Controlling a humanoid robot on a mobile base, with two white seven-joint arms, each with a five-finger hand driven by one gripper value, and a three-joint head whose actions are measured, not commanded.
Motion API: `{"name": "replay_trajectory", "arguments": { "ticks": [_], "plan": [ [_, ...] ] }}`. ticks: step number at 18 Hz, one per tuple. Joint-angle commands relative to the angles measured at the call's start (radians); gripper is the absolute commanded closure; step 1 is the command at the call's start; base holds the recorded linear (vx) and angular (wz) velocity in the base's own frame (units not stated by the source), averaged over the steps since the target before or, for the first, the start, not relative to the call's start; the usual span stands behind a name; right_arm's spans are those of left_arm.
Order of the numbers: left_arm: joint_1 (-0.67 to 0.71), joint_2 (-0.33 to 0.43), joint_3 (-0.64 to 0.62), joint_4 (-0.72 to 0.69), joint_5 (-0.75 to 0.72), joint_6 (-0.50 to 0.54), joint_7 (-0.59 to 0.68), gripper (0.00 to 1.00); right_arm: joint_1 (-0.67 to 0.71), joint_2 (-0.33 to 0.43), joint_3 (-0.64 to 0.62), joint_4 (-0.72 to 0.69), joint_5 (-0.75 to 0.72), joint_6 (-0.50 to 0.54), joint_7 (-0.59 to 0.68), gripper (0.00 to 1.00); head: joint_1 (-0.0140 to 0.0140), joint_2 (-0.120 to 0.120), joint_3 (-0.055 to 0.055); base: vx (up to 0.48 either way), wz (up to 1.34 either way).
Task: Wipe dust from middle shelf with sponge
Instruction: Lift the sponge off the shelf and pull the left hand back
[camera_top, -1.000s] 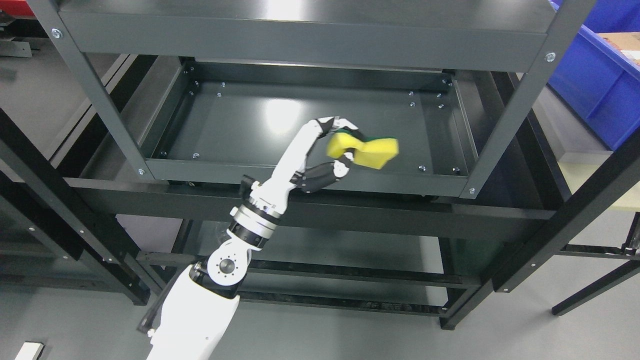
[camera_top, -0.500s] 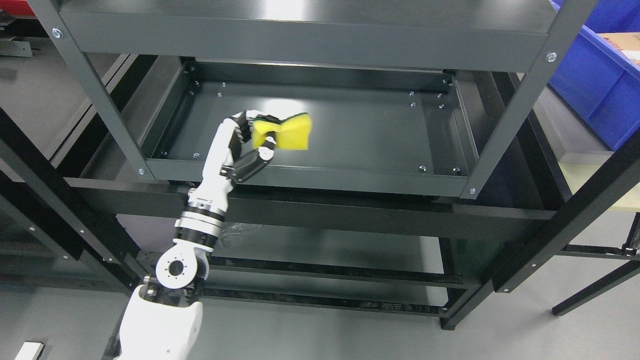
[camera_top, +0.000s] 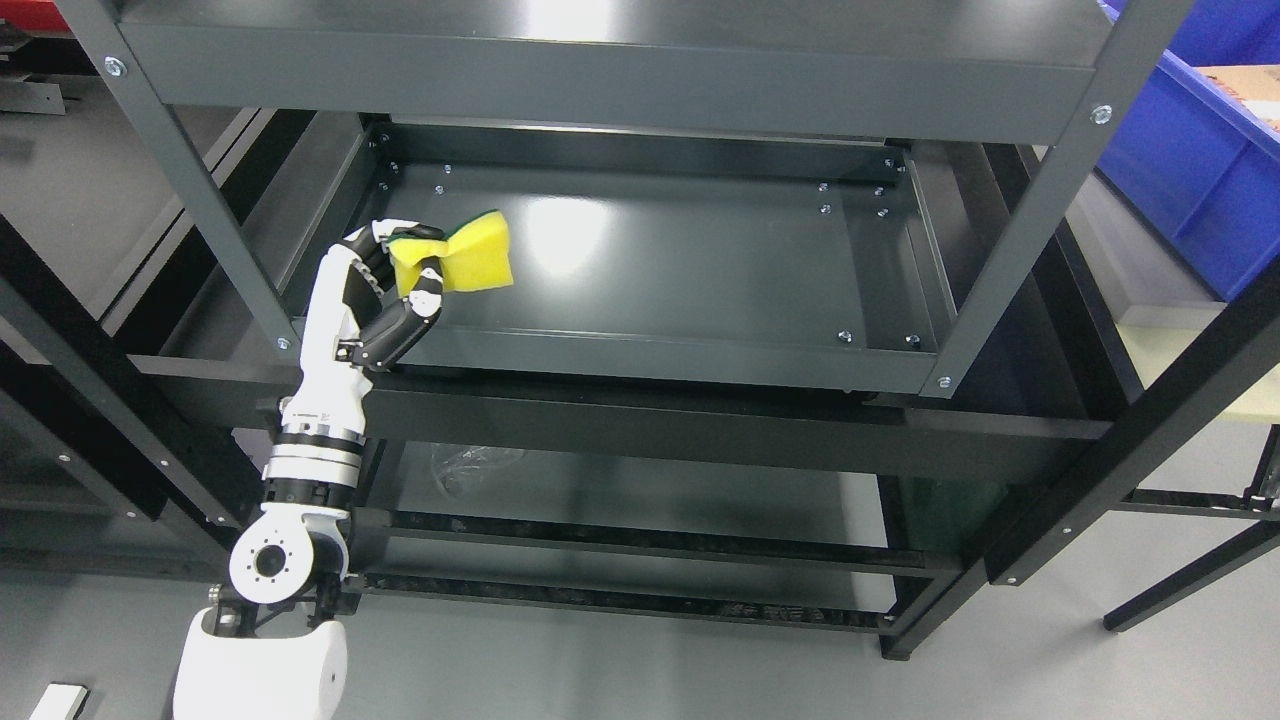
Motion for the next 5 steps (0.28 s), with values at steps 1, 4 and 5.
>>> {"name": "replay_trajectory", "arguments": {
  "ticks": [1,4,5],
  "plan": [
    [0.014,0.015,0.1,-0.039,0.004,0.001,0.0,1.0,0.0,-0.017,0.0,-0.017,0.0,0.001,0.0,0.0,0.0,0.0,0.0,0.0,0.0],
    [0.014,0.015,0.098,-0.039,0.004,0.002,0.0,1.0,0.0,-0.017,0.0,-0.017,0.0,0.001,0.0,0.0,0.0,0.0,0.0,0.0,0.0],
    [0.014,0.015,0.097,-0.039,0.004,0.002,0.0,1.0,0.0,-0.017,0.0,-0.017,0.0,0.001,0.0,0.0,0.0,0.0,0.0,0.0,0.0]
  ]
}}
